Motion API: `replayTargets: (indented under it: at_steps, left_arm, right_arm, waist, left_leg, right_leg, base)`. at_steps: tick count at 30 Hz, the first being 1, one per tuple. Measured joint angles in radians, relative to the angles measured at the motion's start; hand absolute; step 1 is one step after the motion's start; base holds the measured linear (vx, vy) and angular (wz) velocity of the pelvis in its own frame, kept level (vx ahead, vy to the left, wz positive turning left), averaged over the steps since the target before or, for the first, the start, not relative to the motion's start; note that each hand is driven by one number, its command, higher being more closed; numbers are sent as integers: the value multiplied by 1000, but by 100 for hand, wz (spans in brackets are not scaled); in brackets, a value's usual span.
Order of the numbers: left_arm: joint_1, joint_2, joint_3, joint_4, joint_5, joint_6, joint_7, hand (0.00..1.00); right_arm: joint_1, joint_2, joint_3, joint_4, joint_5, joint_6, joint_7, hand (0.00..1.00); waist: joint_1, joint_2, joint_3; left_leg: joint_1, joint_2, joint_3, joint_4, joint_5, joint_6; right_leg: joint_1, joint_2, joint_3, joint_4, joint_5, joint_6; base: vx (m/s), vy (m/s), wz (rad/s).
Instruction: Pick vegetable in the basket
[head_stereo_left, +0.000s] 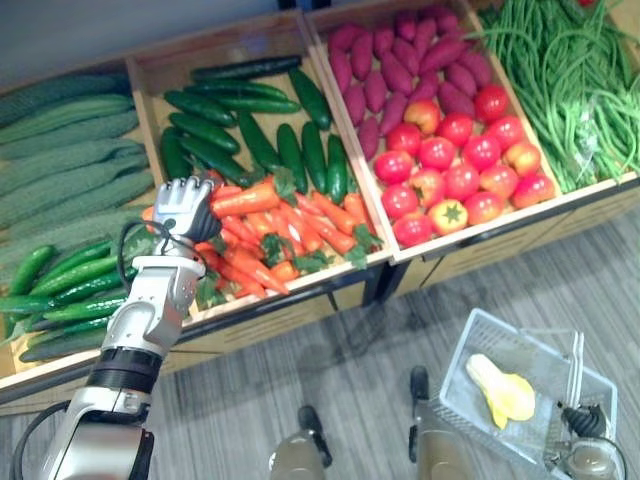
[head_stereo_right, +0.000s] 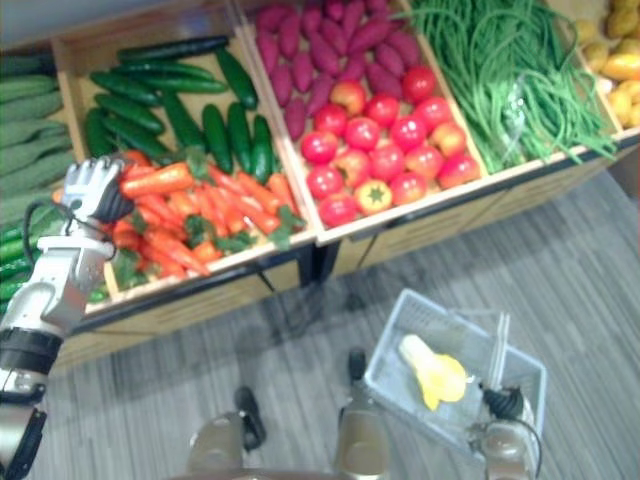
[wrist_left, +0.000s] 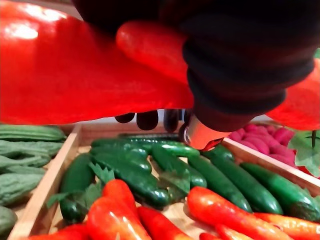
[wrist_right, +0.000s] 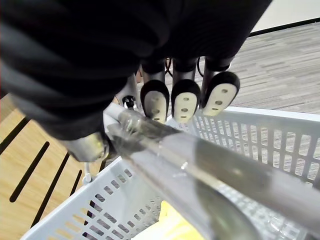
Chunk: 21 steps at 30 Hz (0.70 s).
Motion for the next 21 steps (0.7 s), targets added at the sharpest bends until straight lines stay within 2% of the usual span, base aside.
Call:
replayTargets:
  at_steps: [7,13,18,21]
  left_arm:
    - [39,18,24,-15,7,0,-3,100]
    - [86,15,74,-21,7,2,-2,100]
    - [241,-40,202,-185,-14,3,12,100]
    - [309,-78,213,-280,-60,-19,16,100]
  right_arm:
    - [17,12,-13,34,-2,2,3,100]
    - [31,12,-82,40,-37,14,4,100]
    - [32,8,-118,73,-39,19,4,100]
    - [26,-8,-118,77,-40,24,11,100]
  waist:
    - [0,2,-47]
    - [-6,10,-86]
    - [-4,9,-137]
    - [-7,9,-154]
  left_leg:
    - [46,-19,-10,-58,36,-1]
    - [75,-32,-30,-104,56,-2]
    - [104,-46,-31,-139,66,-2]
    - [127,-52,-28,-152,64,-3]
  right_leg:
    - [33,-7,-17,-9,0,-1]
    - [64,-13,-41,-26,-3,-4]
    - [83,-16,-44,-43,-5,-9]
    - [97,-18,-41,-45,-10,-16]
  base:
    - [-11,-8,7]
    - [-10,-4,8]
    - [25,1,2]
    - [11,5,-3]
